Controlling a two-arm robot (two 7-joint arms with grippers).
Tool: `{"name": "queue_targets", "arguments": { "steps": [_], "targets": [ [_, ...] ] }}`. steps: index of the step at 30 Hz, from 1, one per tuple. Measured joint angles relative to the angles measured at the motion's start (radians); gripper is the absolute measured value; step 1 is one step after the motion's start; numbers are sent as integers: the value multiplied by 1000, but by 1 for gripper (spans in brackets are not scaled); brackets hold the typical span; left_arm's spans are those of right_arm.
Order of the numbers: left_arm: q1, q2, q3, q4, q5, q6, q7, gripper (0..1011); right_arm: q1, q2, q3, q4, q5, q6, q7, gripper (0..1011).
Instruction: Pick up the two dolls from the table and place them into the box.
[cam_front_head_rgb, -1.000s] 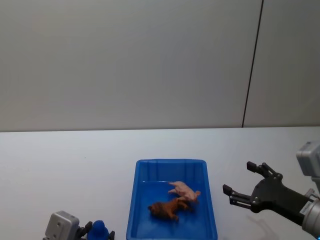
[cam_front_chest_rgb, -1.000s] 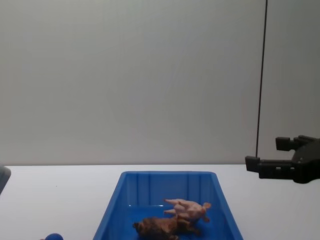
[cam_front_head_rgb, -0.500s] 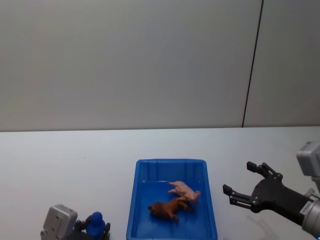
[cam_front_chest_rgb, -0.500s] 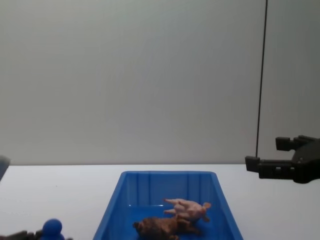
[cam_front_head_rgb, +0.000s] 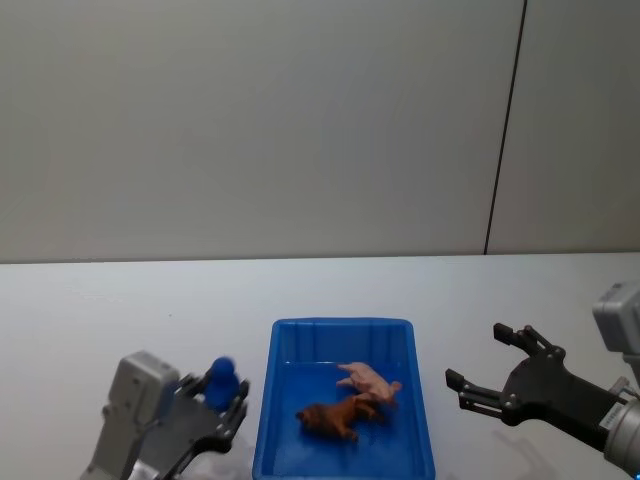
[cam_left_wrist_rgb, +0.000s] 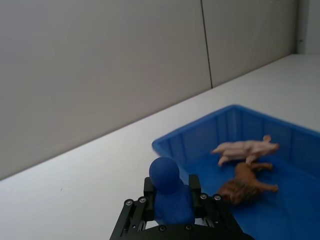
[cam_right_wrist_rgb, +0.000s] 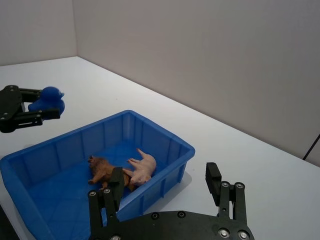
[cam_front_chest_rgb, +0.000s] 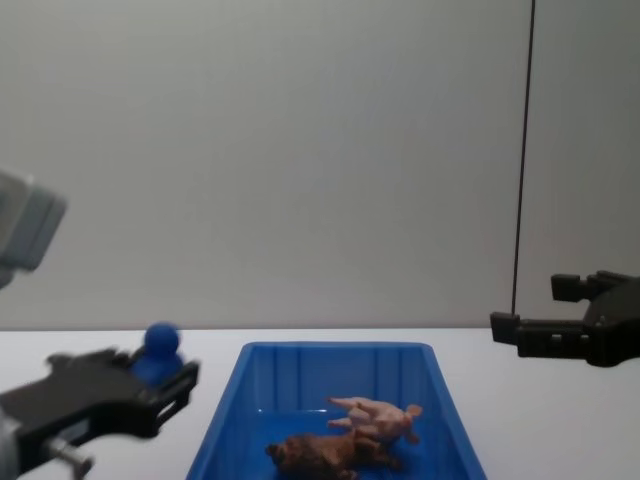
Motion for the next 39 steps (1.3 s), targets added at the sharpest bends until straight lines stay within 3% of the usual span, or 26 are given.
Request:
{"name": "queue_targets", "arguments": {
  "steps": [8,21,27,39],
  "targets": [
    [-57,-57,22,-8,38,-5,-55,404,0,0,0,0,0,0,0,1001],
    [-139,-156,72,15,83,-12,-175,836,0,0,0,0,0,0,0,1001],
    [-148,-167,78,16,86,-15,-199,998,0,0,0,0,0,0,0,1001],
    [-149,-165,77,3,77,-32,-220,1003,0,0,0,0,0,0,0,1001]
  ]
}}
